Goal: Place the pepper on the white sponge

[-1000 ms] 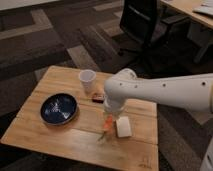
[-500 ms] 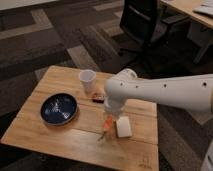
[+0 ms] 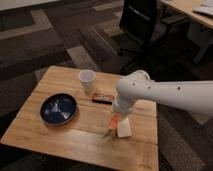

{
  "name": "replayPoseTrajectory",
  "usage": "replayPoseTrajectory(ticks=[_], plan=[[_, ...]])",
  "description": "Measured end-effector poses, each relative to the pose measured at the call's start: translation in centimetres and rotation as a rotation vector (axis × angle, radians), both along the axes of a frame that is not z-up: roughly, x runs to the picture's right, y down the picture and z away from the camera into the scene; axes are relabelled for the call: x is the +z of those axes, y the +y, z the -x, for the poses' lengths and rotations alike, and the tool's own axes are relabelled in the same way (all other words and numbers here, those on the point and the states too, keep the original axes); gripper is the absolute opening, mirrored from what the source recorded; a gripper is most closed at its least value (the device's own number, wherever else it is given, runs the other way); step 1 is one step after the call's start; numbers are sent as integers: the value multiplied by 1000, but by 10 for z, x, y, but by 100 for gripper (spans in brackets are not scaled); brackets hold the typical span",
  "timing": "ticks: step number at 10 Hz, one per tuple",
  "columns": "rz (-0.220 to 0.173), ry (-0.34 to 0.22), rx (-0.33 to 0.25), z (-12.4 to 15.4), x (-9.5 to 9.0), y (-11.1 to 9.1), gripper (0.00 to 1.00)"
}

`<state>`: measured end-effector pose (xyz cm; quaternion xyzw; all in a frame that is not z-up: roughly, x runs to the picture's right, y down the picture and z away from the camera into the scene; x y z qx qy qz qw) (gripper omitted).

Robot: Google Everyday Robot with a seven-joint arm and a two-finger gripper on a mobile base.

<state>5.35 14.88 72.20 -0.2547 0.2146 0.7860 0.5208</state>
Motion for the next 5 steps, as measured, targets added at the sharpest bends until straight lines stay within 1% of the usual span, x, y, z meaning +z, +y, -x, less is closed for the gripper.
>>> replayPoseTrajectory(ticks=[3, 5], plan=[[2, 0, 1, 0, 0, 1, 0], [16, 3, 13, -10, 6, 10, 0]])
